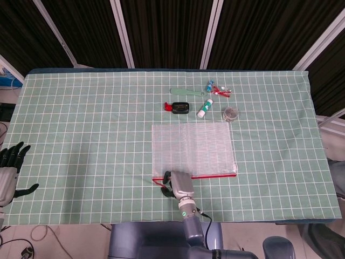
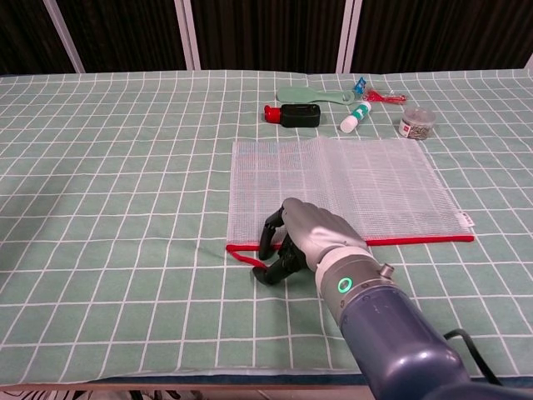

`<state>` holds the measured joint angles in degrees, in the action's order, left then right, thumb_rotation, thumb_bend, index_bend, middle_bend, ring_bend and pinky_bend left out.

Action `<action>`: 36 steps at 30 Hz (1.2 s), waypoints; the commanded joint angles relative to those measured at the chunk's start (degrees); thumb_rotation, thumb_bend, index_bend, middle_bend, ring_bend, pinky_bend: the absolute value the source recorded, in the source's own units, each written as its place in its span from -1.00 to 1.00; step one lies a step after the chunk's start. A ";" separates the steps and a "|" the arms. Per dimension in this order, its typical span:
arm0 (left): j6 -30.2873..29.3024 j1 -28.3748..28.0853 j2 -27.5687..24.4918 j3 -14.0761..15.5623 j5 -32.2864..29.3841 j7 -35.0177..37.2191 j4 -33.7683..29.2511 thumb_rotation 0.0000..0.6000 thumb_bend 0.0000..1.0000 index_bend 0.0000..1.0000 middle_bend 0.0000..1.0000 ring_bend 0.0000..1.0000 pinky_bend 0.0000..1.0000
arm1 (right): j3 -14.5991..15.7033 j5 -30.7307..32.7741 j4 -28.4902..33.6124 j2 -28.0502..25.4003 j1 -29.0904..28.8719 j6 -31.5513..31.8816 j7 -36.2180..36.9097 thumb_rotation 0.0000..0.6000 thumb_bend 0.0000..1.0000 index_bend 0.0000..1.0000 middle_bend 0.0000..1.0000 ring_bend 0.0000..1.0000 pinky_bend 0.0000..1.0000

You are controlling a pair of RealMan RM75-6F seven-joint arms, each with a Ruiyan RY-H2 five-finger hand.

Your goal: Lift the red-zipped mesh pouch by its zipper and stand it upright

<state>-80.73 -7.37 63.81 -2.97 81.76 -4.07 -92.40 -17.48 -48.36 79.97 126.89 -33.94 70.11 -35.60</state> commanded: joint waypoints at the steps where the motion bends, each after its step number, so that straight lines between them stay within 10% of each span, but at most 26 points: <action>1: 0.04 0.00 -0.01 0.01 -0.05 0.02 -0.03 1.00 -0.99 -1.00 -1.00 -1.00 -1.00 | 0.03 0.12 -0.03 -0.02 0.09 -0.04 -0.08 1.00 -0.08 0.15 1.00 1.00 0.99; 36: 0.02 -0.03 -0.01 0.12 0.01 0.04 -0.05 1.00 -0.98 -1.00 -1.00 -1.00 -1.00 | -2.90 -4.97 11.68 -7.67 0.06 3.61 -2.59 1.00 0.39 0.32 1.00 1.00 0.99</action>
<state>-80.70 -7.40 63.78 -2.84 81.78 -4.03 -92.46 -19.36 -52.51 89.86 120.72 -33.59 72.91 -37.18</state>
